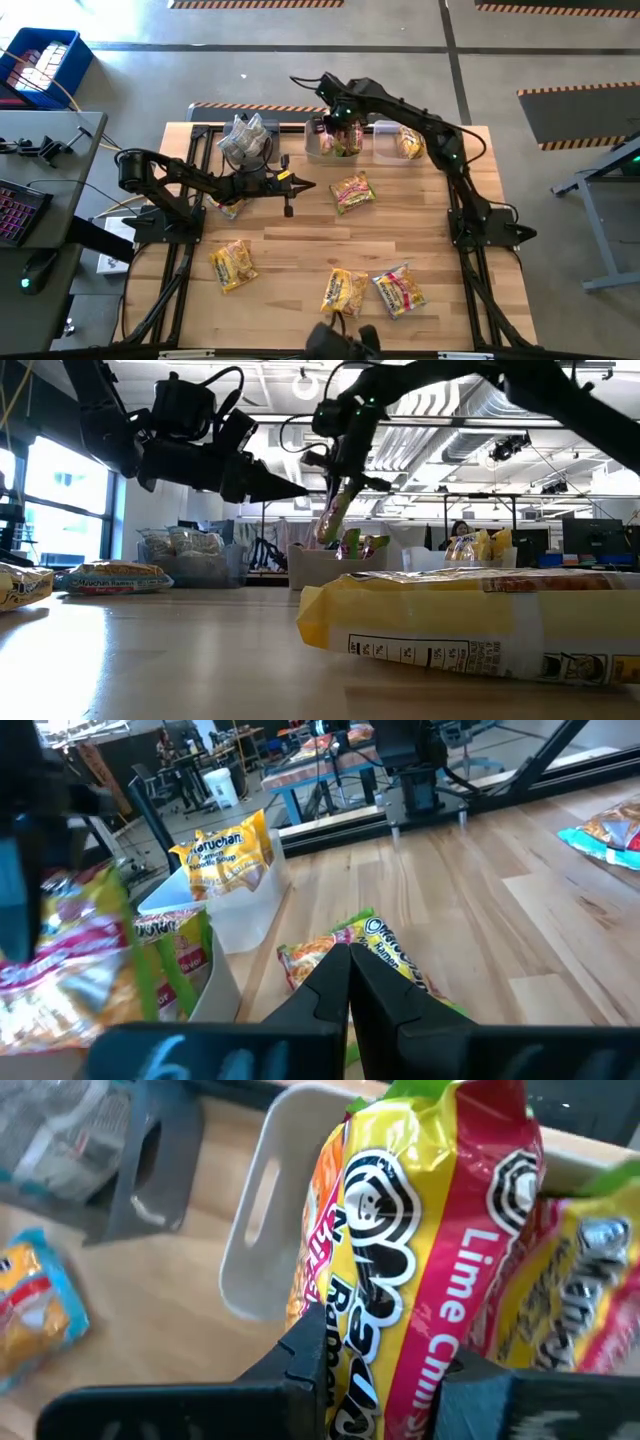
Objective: Sort Maruchan noodles
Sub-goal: Put the bottom green noodle pack into the gray bin
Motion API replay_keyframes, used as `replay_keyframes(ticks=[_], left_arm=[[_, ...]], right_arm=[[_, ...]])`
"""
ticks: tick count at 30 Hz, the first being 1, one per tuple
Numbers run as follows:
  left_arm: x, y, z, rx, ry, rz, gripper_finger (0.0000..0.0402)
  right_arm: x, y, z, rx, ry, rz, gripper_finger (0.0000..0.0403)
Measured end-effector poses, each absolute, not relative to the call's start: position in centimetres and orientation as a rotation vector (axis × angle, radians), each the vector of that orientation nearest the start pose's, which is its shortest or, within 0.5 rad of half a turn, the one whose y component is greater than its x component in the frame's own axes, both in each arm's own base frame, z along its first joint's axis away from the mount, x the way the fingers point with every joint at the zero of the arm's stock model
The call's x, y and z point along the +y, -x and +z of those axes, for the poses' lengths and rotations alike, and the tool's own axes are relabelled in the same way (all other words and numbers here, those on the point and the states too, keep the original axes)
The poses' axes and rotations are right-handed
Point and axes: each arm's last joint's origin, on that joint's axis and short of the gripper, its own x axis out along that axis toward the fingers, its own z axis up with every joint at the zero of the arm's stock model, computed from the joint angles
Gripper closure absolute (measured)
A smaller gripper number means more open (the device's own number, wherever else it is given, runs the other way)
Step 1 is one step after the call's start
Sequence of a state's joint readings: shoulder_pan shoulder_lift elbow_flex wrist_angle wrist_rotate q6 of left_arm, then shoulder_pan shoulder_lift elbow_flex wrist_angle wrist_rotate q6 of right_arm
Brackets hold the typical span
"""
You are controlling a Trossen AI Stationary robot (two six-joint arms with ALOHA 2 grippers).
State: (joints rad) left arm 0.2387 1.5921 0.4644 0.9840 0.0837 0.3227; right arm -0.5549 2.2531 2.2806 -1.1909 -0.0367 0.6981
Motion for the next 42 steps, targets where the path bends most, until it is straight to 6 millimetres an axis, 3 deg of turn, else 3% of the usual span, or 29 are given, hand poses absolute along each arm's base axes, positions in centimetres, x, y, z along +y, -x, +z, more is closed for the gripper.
replay_keyframes(ticks=[12, 28, 42], left_arm=[[6.4, -27.3, 15.8, 0.165, -0.294, 0.128, 0.0401], [6.3, -27.3, 15.8, 0.164, -0.291, 0.125, 0.0401], [6.3, -27.3, 15.8, 0.162, -0.291, 0.125, 0.0401]], right_arm=[[-26.4, -40.7, 24.5, 1.043, -0.956, -0.882, 0.0350], [-26.9, -41.0, 23.6, 1.037, -0.901, -0.911, 0.0348], [-27.0, -41.3, 23.9, 1.008, -0.841, -0.923, 0.0239]])
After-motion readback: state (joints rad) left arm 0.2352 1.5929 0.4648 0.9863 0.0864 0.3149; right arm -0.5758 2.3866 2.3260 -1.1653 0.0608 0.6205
